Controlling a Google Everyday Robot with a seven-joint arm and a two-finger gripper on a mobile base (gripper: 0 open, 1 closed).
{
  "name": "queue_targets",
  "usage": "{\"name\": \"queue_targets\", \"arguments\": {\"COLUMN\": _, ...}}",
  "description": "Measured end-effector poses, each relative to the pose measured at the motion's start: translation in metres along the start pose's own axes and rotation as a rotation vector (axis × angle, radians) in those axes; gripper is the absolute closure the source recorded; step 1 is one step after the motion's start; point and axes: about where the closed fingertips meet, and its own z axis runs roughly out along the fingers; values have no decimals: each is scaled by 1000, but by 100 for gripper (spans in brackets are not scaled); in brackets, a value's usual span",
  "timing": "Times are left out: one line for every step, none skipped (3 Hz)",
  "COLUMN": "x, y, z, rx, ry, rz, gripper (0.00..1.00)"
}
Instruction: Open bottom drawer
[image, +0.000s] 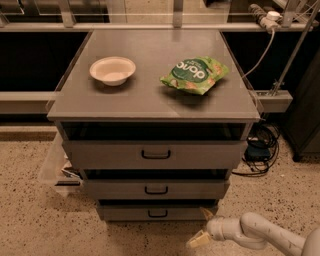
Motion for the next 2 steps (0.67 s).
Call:
{"name": "queue_targets", "arguments": {"x": 9, "y": -9, "z": 15, "rx": 6, "ry": 6, "rz": 16, "gripper": 0}}
{"name": "queue_targets", "arguments": {"x": -3, "y": -39, "z": 19, "rx": 58, "ry": -8, "rz": -16, "gripper": 0}}
